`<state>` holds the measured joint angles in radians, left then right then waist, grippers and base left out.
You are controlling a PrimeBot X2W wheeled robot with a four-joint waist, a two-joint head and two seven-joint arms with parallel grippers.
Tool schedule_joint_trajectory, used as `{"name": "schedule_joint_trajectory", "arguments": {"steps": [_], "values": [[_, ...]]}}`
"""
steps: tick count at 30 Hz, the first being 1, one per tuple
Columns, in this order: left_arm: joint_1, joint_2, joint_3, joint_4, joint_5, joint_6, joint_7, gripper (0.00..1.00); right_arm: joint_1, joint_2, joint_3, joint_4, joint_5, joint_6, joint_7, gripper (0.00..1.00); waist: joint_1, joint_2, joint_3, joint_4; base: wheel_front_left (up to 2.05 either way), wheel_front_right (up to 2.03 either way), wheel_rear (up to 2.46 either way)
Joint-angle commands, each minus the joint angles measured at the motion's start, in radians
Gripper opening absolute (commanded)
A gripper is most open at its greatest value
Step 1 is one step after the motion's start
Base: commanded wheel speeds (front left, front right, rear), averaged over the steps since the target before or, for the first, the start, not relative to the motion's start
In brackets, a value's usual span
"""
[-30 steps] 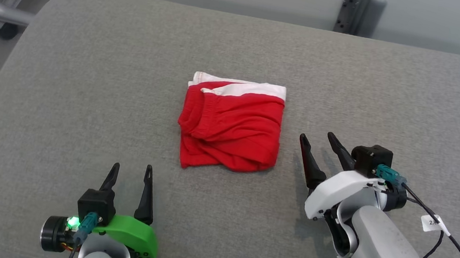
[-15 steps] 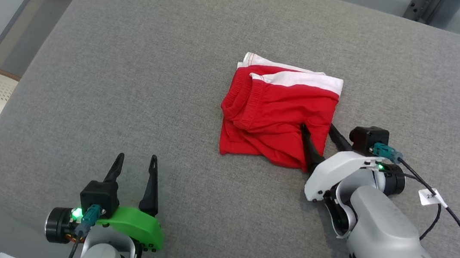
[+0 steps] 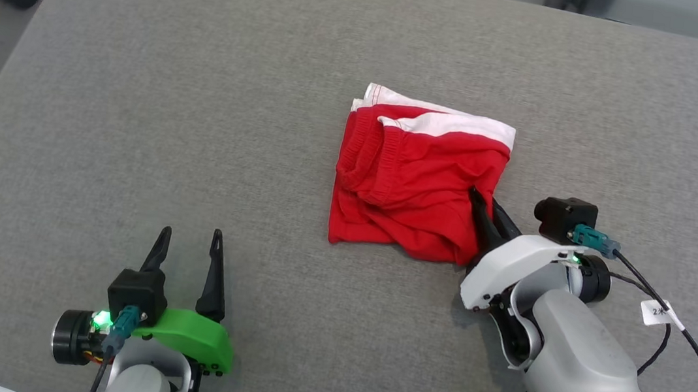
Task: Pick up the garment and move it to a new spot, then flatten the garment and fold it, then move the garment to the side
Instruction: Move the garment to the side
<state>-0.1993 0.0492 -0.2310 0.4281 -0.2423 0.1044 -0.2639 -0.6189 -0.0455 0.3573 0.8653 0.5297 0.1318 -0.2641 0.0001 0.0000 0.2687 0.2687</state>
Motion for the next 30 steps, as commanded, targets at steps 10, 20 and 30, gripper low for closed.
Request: {"name": "schedule_joint_trajectory", "arguments": {"steps": [10, 20, 30], "values": [[-0.026, 0.004, 0.054, 0.022, 0.044, -0.031, 0.001, 1.0, 0.098, -0.006, -0.013, -0.071, -0.035, -0.002, 0.0, 0.0, -0.0001, 0.0, -0.085, -0.414, 0.0, 0.0, 0.0], [-0.039, 0.004, 0.078, 0.023, 0.072, -0.052, 0.001, 1.0, 0.133, -0.006, 0.056, -0.127, -0.018, -0.002, -0.001, 0.0, -0.0001, 0.0, -0.073, -0.643, 0.0, 0.0, 0.0], [-0.069, 0.004, 0.053, 0.03, 0.073, -0.058, 0.001, 1.0, 0.115, -0.008, 0.059, -0.143, -0.071, -0.002, -0.001, 0.0, -0.0001, 0.0, -0.041, -0.72, 0.0, 0.0, 0.0]]}}
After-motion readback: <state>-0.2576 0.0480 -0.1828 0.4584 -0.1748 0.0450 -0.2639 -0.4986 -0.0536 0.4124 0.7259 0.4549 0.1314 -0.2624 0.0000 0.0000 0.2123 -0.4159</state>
